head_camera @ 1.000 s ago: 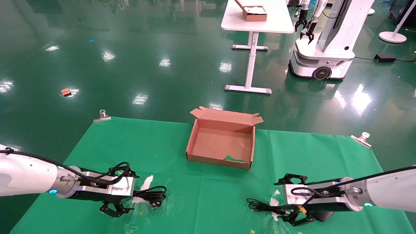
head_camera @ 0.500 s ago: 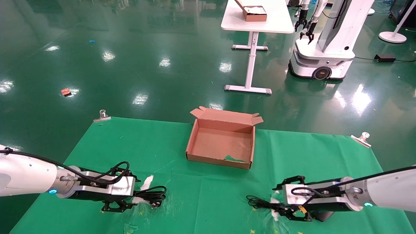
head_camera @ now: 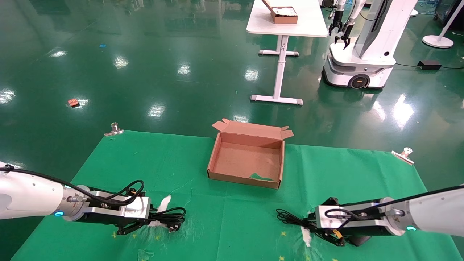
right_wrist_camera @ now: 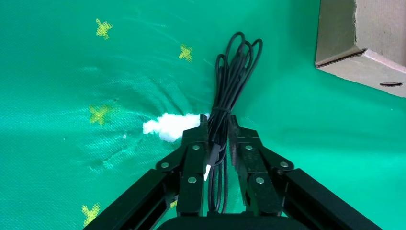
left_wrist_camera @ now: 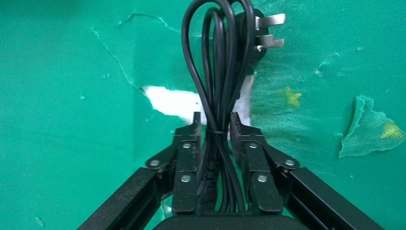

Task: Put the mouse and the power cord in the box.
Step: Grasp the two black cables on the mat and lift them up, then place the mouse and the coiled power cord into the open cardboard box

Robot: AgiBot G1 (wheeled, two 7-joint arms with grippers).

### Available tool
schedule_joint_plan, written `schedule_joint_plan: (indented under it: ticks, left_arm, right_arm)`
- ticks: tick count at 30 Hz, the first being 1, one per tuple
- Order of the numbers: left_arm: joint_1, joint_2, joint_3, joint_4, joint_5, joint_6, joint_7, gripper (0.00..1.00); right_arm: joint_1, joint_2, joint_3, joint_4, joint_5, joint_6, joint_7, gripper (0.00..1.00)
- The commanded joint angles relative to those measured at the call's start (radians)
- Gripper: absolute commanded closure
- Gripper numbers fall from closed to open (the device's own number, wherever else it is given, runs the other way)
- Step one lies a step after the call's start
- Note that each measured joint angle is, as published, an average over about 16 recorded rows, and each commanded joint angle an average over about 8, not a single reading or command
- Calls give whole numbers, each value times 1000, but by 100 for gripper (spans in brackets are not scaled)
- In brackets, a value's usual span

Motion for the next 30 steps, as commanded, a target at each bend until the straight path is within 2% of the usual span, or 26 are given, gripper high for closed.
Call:
schedule_joint_plan:
  ticks: [1, 11, 17, 23, 30]
  left_arm:
    - [0, 0, 0, 0, 0, 0, 0, 100]
    - [-3, -5, -4, 3, -6, 6, -6, 100]
    - [-36, -34, -33, 32, -48, 56, -60, 100]
    - [-114, -87, -96, 76, -139, 160, -159, 100]
    - [-235, -123, -200, 115, -288, 246, -311, 100]
  right_arm:
    - [0, 0, 0, 0, 0, 0, 0, 100]
    - [0, 0, 0, 1, 0, -1, 0, 100]
    - [23, 13, 1, 15, 1, -19, -7, 100]
    - [114, 60, 3, 66, 1, -72, -16, 100]
    - [278, 133, 3, 167, -11, -118, 2, 100]
